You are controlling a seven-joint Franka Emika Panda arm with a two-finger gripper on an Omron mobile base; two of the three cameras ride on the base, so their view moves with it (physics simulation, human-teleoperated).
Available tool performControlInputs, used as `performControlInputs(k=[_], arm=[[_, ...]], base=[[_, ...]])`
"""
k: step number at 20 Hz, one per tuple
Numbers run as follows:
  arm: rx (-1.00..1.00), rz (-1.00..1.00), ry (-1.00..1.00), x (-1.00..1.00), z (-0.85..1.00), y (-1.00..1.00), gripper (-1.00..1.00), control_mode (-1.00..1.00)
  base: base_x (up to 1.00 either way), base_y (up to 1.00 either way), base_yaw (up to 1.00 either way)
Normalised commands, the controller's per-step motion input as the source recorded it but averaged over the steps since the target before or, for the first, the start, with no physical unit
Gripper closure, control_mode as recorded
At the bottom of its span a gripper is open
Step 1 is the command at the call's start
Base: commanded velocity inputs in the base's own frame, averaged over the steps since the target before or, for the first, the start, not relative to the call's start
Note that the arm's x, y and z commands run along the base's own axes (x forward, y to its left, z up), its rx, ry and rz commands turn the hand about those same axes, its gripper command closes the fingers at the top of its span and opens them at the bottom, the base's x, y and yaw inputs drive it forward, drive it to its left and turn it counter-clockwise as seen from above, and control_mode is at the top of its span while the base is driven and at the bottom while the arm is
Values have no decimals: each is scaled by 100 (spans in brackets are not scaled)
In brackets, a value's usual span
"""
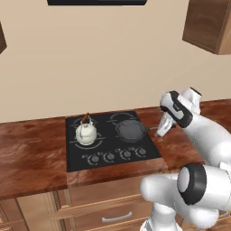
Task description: Pick the pan from the cabinet and place it on the stove. Then turn on the stove burner for the pan.
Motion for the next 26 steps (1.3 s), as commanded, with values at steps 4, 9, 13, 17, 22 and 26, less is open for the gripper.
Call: performControlInputs(k=[4, 9, 13, 17, 22, 26], arm=[[-6, -39, 3, -33, 15, 43, -100, -100], [-8, -39, 13, -22, 19, 18, -100, -100], [-8, -34, 20, -17, 18, 3, -100, -100], [-7, -29, 26, -7, 24, 0, -100, -100], [-1, -24, 33, 0, 1, 0, -100, -100], [0, -20, 20, 0, -15, 0, -100, -100]], base=[[0, 0, 0], [0, 0, 0], [0, 0, 0], [0, 0, 0], [0, 0, 0], [0, 0, 0]])
